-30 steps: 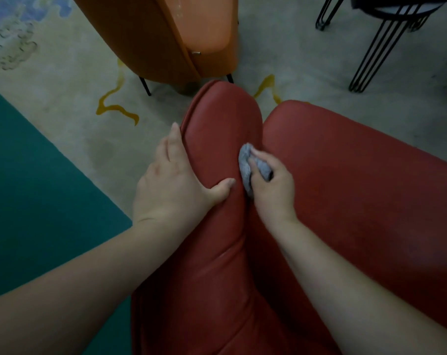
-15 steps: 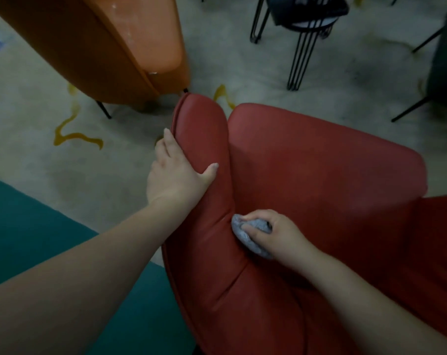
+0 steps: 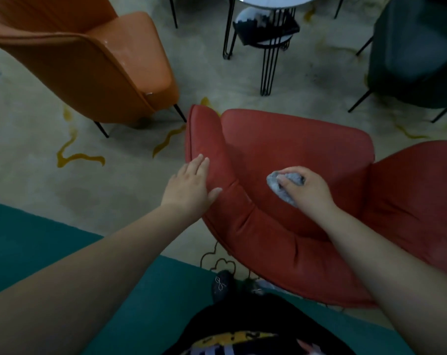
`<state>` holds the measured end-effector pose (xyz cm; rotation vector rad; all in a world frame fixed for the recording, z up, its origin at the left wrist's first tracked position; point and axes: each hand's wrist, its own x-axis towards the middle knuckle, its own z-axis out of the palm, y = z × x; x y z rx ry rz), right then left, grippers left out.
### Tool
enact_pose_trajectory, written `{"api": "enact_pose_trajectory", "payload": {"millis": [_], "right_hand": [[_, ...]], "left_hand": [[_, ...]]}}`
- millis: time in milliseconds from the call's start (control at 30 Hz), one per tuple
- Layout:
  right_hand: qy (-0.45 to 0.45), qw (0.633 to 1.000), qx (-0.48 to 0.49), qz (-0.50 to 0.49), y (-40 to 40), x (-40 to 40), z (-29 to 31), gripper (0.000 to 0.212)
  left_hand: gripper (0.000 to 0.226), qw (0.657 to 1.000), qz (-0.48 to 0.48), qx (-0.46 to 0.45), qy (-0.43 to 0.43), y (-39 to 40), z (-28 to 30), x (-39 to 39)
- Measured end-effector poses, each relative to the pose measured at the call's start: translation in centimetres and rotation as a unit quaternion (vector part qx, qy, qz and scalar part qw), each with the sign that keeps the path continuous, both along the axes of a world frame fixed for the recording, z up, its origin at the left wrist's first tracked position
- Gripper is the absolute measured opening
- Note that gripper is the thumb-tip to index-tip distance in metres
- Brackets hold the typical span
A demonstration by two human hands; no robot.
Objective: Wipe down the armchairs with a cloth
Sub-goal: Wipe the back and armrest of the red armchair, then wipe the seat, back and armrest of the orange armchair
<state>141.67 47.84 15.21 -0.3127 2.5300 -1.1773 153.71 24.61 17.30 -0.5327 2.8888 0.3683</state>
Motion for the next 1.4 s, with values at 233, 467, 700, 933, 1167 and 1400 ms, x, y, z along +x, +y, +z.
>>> {"api": "enact_pose_trajectory", "payload": {"millis": [233, 467, 700, 933, 1167, 1400], "right_hand": [[0.018, 0.998, -0.001, 0.057, -1.5, 1.3, 2.1, 0.008], [0.033, 0.995, -0.023, 0.09, -6.3, 4.0, 3.4, 0.01], [0.038, 0.992, -0.021, 0.121, -16.6, 6.4, 3.7, 0.014], [0.02, 0.992, -0.034, 0.119, -30.1, 9.7, 3.8, 0.009], [0.032, 0.995, -0.041, 0.085, -38.2, 10.0, 4.3, 0.004], [0.032, 0.997, -0.018, 0.066, -42.9, 5.6, 3.8, 0.004]], "left_hand": [[0.076, 0.999, 0.015, -0.026, -0.011, 1.7, 1.0, 5.8], [0.073, 0.996, 0.027, -0.062, -0.053, -1.1, 0.7, 10.6], [0.072, 0.996, 0.029, -0.054, -0.07, -9.0, 0.1, 14.1], [0.072, 0.996, 0.019, -0.068, -0.054, -22.3, 0.7, 16.8], [0.072, 0.997, 0.01, -0.067, -0.044, -32.5, 1.6, 15.8], [0.071, 0.999, 0.011, -0.046, -0.025, -37.8, 1.4, 10.6]]}}
